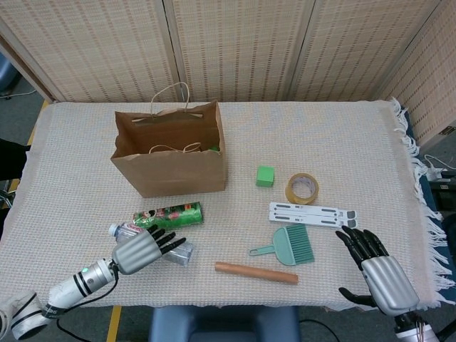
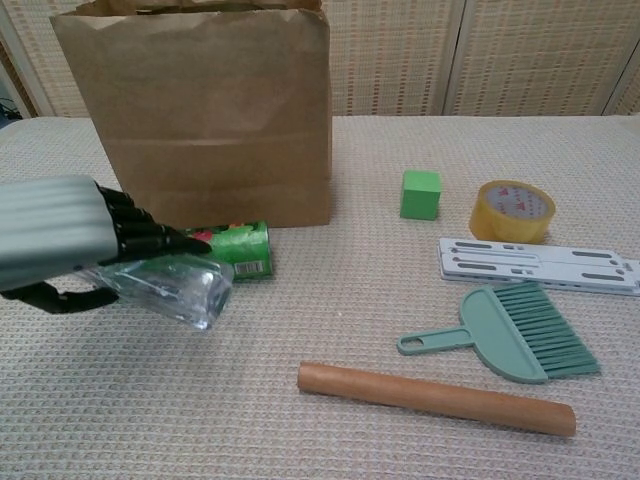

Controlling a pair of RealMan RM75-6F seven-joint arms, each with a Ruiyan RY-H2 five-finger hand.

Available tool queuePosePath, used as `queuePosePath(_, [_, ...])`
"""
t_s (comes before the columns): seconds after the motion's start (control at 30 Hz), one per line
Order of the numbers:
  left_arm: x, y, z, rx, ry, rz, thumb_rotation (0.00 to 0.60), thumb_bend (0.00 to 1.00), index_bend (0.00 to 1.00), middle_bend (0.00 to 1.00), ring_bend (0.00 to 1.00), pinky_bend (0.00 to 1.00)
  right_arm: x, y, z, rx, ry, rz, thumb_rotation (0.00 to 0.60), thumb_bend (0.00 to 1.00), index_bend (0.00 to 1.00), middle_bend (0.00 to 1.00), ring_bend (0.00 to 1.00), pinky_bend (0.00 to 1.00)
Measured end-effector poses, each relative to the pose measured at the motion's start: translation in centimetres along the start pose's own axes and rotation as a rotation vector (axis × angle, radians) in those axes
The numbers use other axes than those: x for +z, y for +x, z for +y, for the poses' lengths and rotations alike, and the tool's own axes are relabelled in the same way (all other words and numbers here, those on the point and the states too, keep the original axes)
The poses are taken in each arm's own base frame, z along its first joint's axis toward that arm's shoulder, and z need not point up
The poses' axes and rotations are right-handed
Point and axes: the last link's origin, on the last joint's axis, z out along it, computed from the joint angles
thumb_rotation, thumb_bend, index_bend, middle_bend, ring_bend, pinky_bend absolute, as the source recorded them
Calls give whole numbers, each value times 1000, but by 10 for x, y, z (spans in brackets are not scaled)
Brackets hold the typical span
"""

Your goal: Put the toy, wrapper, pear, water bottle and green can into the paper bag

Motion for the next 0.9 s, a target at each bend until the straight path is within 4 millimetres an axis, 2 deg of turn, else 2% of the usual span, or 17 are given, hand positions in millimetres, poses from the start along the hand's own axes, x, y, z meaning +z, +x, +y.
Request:
queuePosePath(0.13, [-17,18,-49,5,170,41,600,640,600,616,562,695,-1,1,-1,0,6,5,600,57,0,0,0,0])
queuePosePath(0.27, [-26,37,-81,-73,352,147,600,640,601,615,562,684,-2,0,-1,-8,6,4,600,57,0,0,0,0])
queuePosePath(0.37, [-29,50,-98,-209,499,265,600,640,607,613,561,675,-2,-2,-2,-12,8,-1,600,57,0,0,0,0])
queuePosePath(0.47, [-26,62,-108,-398,629,388,600,643,608,609,551,660,-2,-3,-2,-18,11,0,600,57,0,0,0,0])
queuePosePath(0.6, [-13,82,-110,-684,734,543,600,649,610,609,548,654,-2,-3,-2,-19,12,-1,600,57,0,0,0,0])
queuePosePath(0.7, [-2,99,-109,-874,754,652,600,651,611,609,548,654,-2,-3,-2,-18,12,-1,600,57,0,0,0,0])
queuePosePath(0.8, [6,108,-107,-957,744,696,600,655,612,610,548,655,-1,-4,-1,-19,9,-6,600,57,0,0,0,0])
queuePosePath(0.9, [23,126,-102,-1068,694,770,600,657,614,610,548,655,-1,-5,-1,-19,7,-14,600,57,0,0,0,0])
